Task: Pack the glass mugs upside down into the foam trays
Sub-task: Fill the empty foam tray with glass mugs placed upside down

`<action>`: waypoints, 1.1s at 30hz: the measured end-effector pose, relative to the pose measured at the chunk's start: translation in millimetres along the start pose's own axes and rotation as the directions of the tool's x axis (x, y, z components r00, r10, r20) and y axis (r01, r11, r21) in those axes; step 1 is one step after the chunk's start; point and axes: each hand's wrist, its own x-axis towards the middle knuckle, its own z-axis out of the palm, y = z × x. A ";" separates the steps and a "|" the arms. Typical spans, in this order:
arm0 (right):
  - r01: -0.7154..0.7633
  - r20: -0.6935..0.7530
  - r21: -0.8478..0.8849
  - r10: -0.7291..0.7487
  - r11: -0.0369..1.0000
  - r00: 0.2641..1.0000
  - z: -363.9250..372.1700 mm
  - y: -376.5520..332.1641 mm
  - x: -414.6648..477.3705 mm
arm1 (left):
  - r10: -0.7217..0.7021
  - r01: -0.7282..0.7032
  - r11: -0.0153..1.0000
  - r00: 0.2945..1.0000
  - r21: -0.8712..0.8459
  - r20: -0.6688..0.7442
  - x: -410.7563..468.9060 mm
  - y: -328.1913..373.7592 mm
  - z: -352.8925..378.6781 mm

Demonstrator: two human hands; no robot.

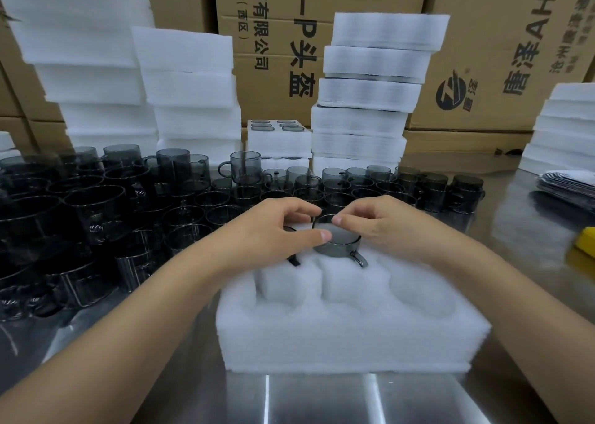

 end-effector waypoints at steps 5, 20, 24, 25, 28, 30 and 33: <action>-0.008 -0.002 -0.018 0.008 1.000 1.000 0.1 1.8 1.4 | 0.012 -0.012 1.000 1.000 0.007 0.027 0.7 1.0 -0.8; 0.009 0.006 -0.077 -0.009 0.997 1.000 0.5 4.8 7.3 | 0.024 -0.026 0.998 0.999 0.063 0.038 -1.7 4.4 6.8; 0.018 -0.028 -0.107 -0.021 0.994 0.999 4.6 6.2 3.5 | 0.028 -0.037 0.993 0.996 0.109 0.081 -0.5 8.2 2.3; 0.019 -0.025 -0.128 -0.023 0.992 0.999 4.8 5.5 2.8 | 0.023 -0.033 0.992 0.996 0.123 0.085 -0.1 8.4 1.5; 0.029 -0.004 -0.173 -0.030 0.984 1.000 3.5 3.2 2.5 | 0.002 -0.018 0.986 0.995 0.164 0.098 0.2 9.1 -0.1; 0.022 0.011 -0.189 -0.021 0.982 1.000 2.6 2.1 2.6 | 0.001 -0.022 0.982 0.994 0.187 0.111 0.7 9.4 -0.8; 0.022 0.013 -0.213 -0.019 0.977 1.000 3.7 0.0 3.8 | -0.008 -0.019 0.982 0.990 0.190 0.138 1.5 10.8 -2.3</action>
